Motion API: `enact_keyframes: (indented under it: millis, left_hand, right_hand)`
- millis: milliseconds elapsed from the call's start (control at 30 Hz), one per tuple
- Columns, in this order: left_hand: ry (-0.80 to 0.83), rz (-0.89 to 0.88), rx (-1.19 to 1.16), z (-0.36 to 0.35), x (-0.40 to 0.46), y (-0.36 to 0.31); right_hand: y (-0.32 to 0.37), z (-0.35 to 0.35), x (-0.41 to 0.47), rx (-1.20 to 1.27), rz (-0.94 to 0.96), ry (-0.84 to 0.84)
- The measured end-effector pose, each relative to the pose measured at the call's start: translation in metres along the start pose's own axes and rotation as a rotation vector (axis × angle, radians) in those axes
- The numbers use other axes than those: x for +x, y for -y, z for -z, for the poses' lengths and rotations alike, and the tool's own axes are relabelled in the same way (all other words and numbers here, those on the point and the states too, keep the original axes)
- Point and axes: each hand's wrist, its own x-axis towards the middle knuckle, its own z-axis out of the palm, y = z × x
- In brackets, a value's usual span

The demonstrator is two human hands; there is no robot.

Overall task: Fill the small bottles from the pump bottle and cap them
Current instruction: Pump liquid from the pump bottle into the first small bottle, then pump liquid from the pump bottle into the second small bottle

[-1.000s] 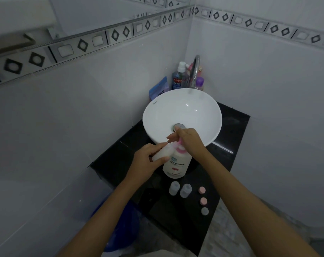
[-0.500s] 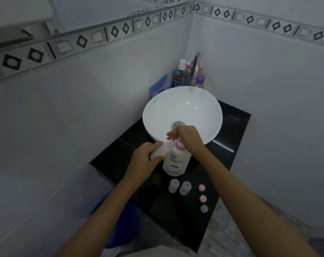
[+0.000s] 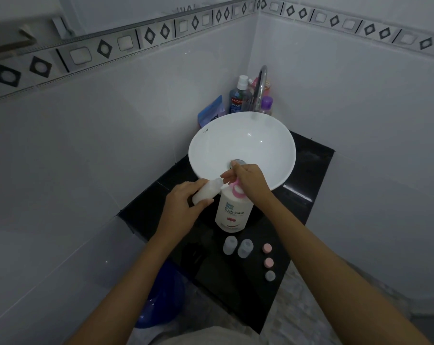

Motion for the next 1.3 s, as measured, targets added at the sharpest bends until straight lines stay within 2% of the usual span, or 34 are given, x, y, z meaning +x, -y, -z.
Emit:
enact_keyframes:
  millis: [167,300,433,667,1300]
  left_hand:
    - [0.068,0.12,-0.092,-0.016,-0.014,0.015]
    - [0.162,0.298,-0.07,-0.038,-0.025,0.043]
    - [0.254,0.39,-0.029,-0.053,-0.033,0.065]
    - [0.346,0.381,0.044,-0.068,-0.043,0.088]
    - [0.384,0.35,0.046,-0.073,-0.05,0.102]
  right_hand:
    - [0.004,0.001,-0.004,0.071,0.064,-0.048]
    - [0.004,0.004,-0.008,0.153,0.082,-0.052]
    - [0.004,0.003,-0.009,0.141,0.055,-0.029]
    - [0.005,0.002,-0.008,0.148,0.034,-0.026]
    - [0.002,0.001,-0.007,0.142,0.052,-0.022]
